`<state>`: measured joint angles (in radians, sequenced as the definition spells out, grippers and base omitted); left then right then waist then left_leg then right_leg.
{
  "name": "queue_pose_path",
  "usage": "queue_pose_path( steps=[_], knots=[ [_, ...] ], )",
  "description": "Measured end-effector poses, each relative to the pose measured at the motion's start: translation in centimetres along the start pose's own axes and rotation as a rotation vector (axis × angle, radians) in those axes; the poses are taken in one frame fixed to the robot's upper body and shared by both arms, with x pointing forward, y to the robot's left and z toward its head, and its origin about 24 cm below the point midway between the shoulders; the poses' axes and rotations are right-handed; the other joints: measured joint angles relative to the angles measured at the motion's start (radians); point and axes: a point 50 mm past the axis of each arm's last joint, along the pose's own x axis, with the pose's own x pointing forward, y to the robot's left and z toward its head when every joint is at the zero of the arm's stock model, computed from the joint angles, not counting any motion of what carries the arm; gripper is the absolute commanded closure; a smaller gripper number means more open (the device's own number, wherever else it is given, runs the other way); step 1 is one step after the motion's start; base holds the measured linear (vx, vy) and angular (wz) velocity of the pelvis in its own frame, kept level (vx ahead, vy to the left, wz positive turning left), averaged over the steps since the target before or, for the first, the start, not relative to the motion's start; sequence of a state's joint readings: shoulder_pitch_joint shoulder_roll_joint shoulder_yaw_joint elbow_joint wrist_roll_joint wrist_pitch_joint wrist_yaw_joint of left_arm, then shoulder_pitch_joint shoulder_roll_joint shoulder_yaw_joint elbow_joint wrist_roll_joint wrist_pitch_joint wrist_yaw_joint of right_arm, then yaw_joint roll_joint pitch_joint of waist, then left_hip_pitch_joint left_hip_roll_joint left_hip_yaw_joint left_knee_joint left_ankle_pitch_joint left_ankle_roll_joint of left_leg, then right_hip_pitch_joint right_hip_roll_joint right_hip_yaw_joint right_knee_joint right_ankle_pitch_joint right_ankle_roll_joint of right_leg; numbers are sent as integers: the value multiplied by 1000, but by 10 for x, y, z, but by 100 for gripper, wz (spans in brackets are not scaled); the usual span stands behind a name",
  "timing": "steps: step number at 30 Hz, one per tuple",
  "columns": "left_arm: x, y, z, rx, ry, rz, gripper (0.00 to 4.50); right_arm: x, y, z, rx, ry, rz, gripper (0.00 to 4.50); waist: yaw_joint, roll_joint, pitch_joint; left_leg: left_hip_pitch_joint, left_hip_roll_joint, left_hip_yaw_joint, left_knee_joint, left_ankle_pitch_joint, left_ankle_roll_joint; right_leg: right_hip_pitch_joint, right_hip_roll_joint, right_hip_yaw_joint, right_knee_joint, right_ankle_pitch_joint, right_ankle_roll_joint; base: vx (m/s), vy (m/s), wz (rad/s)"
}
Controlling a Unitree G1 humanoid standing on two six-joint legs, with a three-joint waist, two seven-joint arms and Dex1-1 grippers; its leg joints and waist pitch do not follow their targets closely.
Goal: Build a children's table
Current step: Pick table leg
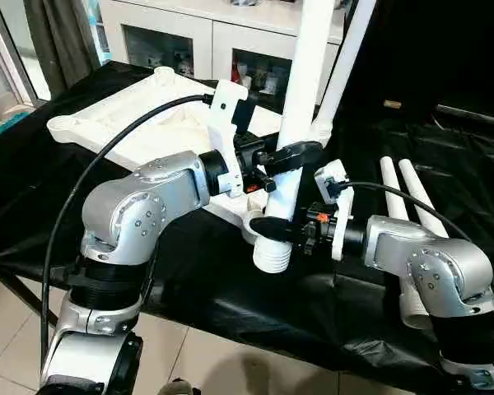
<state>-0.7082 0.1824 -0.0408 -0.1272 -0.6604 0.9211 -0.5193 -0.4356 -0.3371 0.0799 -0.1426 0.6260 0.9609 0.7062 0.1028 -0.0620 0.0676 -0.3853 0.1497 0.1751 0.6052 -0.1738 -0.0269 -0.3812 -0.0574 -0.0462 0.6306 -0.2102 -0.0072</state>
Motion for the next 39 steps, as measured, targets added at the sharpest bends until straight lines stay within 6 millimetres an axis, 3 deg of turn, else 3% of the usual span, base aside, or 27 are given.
queue_pose_path(
  steps=[8, 10, 15, 21, 25, 28, 30, 33, 37, 39],
  knots=[
    [1, -1, -1, -4, 0, -2, 268, -1, 0, 0, -8, 8, 4, 255, -1, -2, 0, 0, 0, 0, 0, 0, 0, 0, 0, 0, 0, 0, 0, 0, 0, 0],
    [1, -1, -1, -3, -1, -1, 212, -1, 0, 0, -8, 8, 3, 256, -1, -2, 0, 0, 0, 0, 0, 0, 0, 0, 0, 0, 0, 0, 0, 0, 0, 0],
    [2, -1, 0, -19, -23, -1, 164, 0, -1, 0, -11, -1, -13, 257, -1, -2, 0, 0, 0, 0, 0, 0, 0, 0, 0, 0, 0, 0, 0, 0, 0, 0],
    [-1, 3, 11, 24, -195, 61, 138, -2, -8, 3, 8, -58, -96, 257, -2, -2, 0, 0, 0, 0, 0, 0, 0, 0, 0, 0, 0, 0, 0, 0, 0, 0],
    [-12, 16, 17, 6, -346, 198, 138, -12, -17, 8, 19, -135, -210, 258, -3, -1, 0, 0, 0, 0, 0, 0, 0, 0, 0, 0, 0, 0, 0, 0, 0, 0],
    [-24, 25, 11, 8, -351, 274, 138, -19, -25, 7, 31, -186, -317, 259, -6, -1, 0, 0, 0, 0, 0, 0, 0, 0, 0, 0, 0, 0, 0, 0, 0, 0],
    [-31, 31, 3, 12, -318, 330, 138, -21, -28, 6, 17, -193, -379, 259, -10, 3, 1, 0, 0, 0, 0, 0, 0, 0, 0, 0, 0, 1, 1, 0, 0, 0],
    [-39, 48, -8, 109, -204, 498, 138, -25, -34, 10, -56, -204, -490, 259, -13, 19, 1, 0, 0, 0, 0, 0, 0, 0, 0, 0, -1, 2, 2, 0, 0, 0],
    [-50, 80, -33, 414, 74, 692, 138, -30, -39, 15, -248, -191, -627, 259, -15, 44, -1, 0, 0, 0, -1, 0, 0, 0, 0, 1, -2, 2, 9, 0, 0, 0],
    [-49, 86, -44, 455, 143, 656, 138, -29, -41, 15, -260, -190, -700, 259, -16, 44, -1, 0, 0, 0, -3, 2, -3, -1, 1, 0, -2, 3, 7, 0, 0, 0]
  ],
)
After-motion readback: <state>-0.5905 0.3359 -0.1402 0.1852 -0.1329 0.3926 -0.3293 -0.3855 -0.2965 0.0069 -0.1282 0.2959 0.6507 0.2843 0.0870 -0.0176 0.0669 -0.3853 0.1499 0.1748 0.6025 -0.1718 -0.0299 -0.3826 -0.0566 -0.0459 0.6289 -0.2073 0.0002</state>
